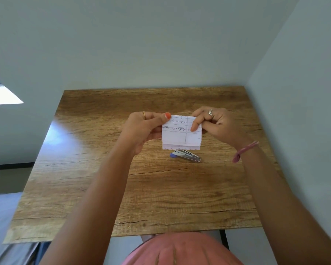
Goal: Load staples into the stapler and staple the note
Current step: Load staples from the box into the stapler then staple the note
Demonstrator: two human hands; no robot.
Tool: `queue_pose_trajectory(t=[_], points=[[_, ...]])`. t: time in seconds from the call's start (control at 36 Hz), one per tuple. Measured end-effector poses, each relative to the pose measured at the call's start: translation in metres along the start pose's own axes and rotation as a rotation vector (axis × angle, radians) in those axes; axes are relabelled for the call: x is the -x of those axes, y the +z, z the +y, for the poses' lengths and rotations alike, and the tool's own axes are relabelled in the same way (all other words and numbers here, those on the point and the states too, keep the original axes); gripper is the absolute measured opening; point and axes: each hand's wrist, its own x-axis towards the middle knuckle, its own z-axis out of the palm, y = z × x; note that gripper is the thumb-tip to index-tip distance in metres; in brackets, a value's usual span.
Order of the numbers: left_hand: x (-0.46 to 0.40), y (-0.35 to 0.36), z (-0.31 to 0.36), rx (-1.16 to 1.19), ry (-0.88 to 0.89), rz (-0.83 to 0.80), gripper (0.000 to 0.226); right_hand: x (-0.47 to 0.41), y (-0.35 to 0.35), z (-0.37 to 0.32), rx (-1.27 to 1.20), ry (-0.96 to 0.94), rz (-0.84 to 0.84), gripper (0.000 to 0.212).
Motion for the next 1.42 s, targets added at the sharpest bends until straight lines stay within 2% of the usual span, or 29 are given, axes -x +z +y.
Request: queue_pose_trajectory(t=[0.08, 0.19, 0.31, 0.44, 0.56, 0.67, 0.83, 1.03, 1.19, 1.31, 1.42], points=[[0.002, 0.002, 0.000, -0.097, 0.092, 0.033, 0.013, 0.000, -0.010, 0.001, -0.055, 0.088, -0.124, 0.033], [0.003, 0.004, 0.000, -0.250, 0.205, 0.098, 0.011, -0.005, -0.015, -0.007, -0.092, 0.155, -0.153, 0.021], [0.003, 0.010, -0.001, -0.423, 0.265, 0.127, 0.007, -0.021, -0.006, -0.020, 0.046, 0.259, -0.207, 0.034], [0.001, 0.011, -0.001, -0.618, 0.363, 0.191, 0.008, -0.035, 0.005, -0.030, 0.121, 0.240, -0.209, 0.021], [0.000, 0.013, -0.001, -0.747, 0.471, 0.280, 0.013, -0.038, 0.010, -0.031, 0.157, 0.210, -0.178, 0.023], [0.000, 0.015, -0.001, -0.782, 0.519, 0.325, 0.011, -0.039, 0.011, -0.028, 0.125, 0.224, -0.145, 0.021], [-0.002, 0.003, 0.004, -0.772, 0.481, 0.370, 0.012, -0.032, -0.003, -0.015, 0.036, 0.268, -0.122, 0.012], [-0.005, 0.002, 0.004, -0.782, 0.467, 0.343, 0.011, -0.023, -0.009, -0.002, 0.034, 0.280, -0.120, 0.006], [-0.007, 0.003, 0.001, -0.780, 0.468, 0.325, 0.010, -0.019, -0.010, -0.006, 0.133, 0.343, -0.185, 0.019], [-0.006, 0.002, 0.007, -0.763, 0.440, 0.250, 0.007, -0.021, -0.007, -0.015, 0.161, 0.344, -0.238, 0.039], [-0.007, 0.003, 0.012, -0.734, 0.425, 0.156, 0.005, -0.026, 0.004, -0.015, 0.011, 0.335, -0.160, 0.010]])
